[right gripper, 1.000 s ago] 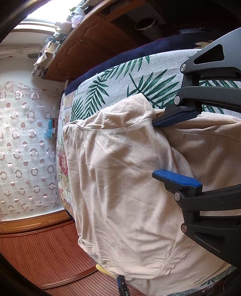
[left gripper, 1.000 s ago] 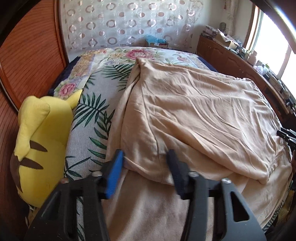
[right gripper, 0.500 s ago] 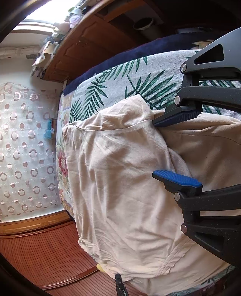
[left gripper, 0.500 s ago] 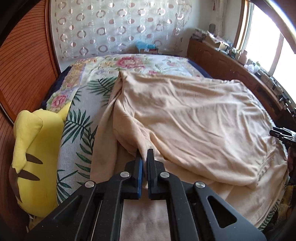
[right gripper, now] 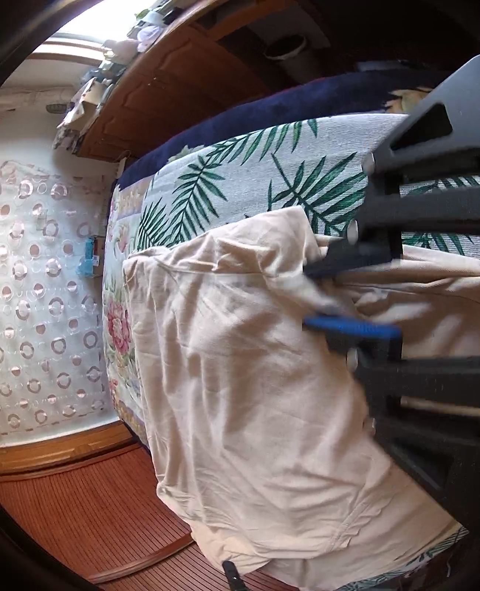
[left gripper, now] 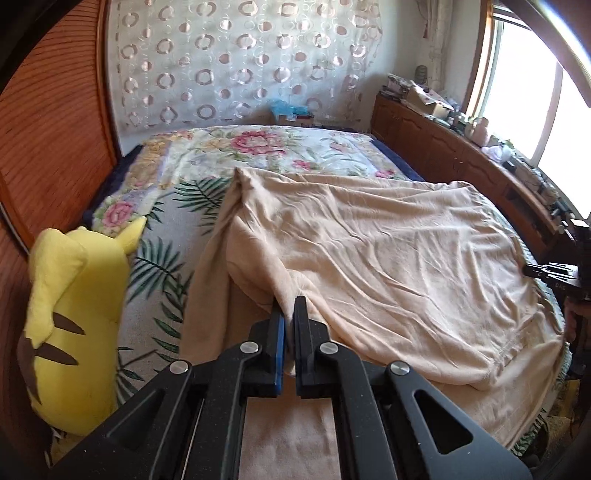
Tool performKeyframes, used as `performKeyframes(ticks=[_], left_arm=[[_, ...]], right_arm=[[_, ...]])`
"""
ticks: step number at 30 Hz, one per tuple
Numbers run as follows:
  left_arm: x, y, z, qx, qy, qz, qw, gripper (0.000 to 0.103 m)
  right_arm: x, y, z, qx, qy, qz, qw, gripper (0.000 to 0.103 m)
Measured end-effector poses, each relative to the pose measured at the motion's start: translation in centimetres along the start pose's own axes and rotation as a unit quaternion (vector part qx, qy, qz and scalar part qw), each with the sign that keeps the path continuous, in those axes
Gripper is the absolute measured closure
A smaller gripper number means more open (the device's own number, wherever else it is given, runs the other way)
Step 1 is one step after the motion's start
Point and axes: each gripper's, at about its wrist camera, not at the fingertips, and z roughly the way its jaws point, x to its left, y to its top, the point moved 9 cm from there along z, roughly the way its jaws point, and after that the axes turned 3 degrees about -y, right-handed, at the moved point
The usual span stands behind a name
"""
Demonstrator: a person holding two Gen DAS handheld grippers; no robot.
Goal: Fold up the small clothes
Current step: 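Grasp the shirt edge with the left gripper while the right gripper grasps it too, then lift the shirt edge with both grippers and fold it over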
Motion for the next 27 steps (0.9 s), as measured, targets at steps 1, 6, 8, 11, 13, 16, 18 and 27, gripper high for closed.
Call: performKeyframes(ticks=[1,6,8,11,13,16,18,27], left_arm=[[-0.1,0.0,0.0,-0.002,-0.007,-0.001,1.0,0.098],[0.2,1.1,-2.0,-0.04,-0.016,-0.021,0.9989,0.098],[0.4,1.8,-3.2,-0.057,-0.017,-0.027,0.9979,0.098],[0.9,2.3,-4.6,-0.071,-0.015,-0.032,0.9968,0.099],[1.2,2.3,-5.7,-0.08,-0.016,-0.036,0.996,0.099],[1.6,1.7,-7.6,-0.092,-0.016,-0.043,0.9947,0.099],[1.8,1.0,-9.2,-0.1,-0.016,-0.041,0.994,0.099],[2.3,-3.3,-13.9,-0.098,-0.011,-0.047,0.994,0.099]], right_arm=[[0.5,0.2,0.0,-0.006,0.002,-0.015,1.0,0.099],[1.8,1.3,-2.7,-0.066,-0.003,-0.042,0.997,0.099],[2.0,1.9,-3.9,-0.086,0.003,-0.039,0.995,0.099],[2.4,2.6,-5.7,-0.109,0.016,-0.039,0.993,0.099],[2.7,2.6,-7.2,-0.121,0.027,-0.037,0.992,0.099],[3.0,2.1,-9.5,-0.137,0.04,-0.037,0.989,0.099],[2.6,1.3,-10.9,-0.145,0.045,-0.038,0.988,0.099],[0.2,-3.0,-15.6,-0.147,0.06,-0.037,0.987,0.099]])
